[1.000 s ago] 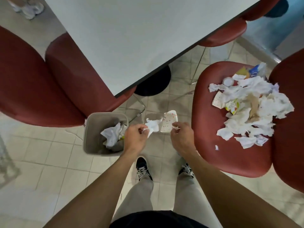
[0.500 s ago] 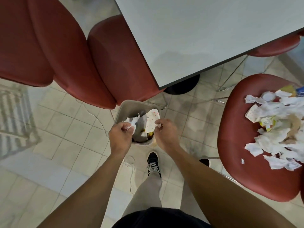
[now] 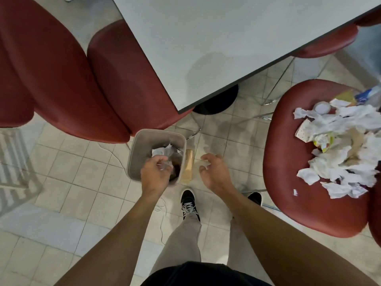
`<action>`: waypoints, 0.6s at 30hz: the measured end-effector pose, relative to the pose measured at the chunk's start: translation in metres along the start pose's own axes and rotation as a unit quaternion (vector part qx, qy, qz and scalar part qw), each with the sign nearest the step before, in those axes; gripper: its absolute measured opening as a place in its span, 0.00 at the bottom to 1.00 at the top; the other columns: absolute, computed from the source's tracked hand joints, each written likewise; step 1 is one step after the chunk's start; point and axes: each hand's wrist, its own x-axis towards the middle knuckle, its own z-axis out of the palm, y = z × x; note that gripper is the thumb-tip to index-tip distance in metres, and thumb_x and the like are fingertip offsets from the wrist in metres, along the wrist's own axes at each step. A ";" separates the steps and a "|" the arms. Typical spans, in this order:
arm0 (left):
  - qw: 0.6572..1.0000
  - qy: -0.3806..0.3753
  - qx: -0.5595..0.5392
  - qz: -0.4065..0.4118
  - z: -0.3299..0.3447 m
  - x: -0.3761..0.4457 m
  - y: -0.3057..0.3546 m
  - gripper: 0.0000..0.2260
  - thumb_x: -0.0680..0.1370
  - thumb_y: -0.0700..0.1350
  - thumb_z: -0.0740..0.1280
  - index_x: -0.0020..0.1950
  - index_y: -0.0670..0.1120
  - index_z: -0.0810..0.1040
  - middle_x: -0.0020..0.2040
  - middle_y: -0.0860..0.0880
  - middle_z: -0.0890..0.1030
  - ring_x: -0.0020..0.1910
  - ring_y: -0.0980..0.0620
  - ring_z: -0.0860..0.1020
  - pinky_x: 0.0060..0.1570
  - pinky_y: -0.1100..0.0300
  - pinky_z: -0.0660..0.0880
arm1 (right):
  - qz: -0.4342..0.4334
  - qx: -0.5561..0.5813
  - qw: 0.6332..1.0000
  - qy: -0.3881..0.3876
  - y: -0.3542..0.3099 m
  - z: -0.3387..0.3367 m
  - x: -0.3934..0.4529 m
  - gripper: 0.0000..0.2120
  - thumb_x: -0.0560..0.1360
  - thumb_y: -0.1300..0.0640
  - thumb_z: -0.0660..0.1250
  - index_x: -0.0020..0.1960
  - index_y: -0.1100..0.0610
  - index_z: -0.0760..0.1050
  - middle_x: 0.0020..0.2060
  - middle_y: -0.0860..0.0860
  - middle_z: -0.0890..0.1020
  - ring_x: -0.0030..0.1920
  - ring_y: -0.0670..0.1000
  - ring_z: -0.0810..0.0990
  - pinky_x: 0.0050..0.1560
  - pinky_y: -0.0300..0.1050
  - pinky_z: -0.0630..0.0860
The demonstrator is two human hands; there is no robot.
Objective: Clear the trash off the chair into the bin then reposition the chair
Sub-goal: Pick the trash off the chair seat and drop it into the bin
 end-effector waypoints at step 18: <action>0.962 -0.232 0.099 0.105 0.215 -0.050 0.142 0.11 0.72 0.38 0.73 0.48 0.52 0.78 0.45 0.54 0.79 0.42 0.58 0.76 0.42 0.67 0.73 | 0.164 0.095 0.974 0.121 0.177 -0.170 0.000 0.18 0.74 0.60 0.65 0.63 0.53 0.74 0.59 0.56 0.74 0.50 0.53 0.76 0.56 0.40 0.69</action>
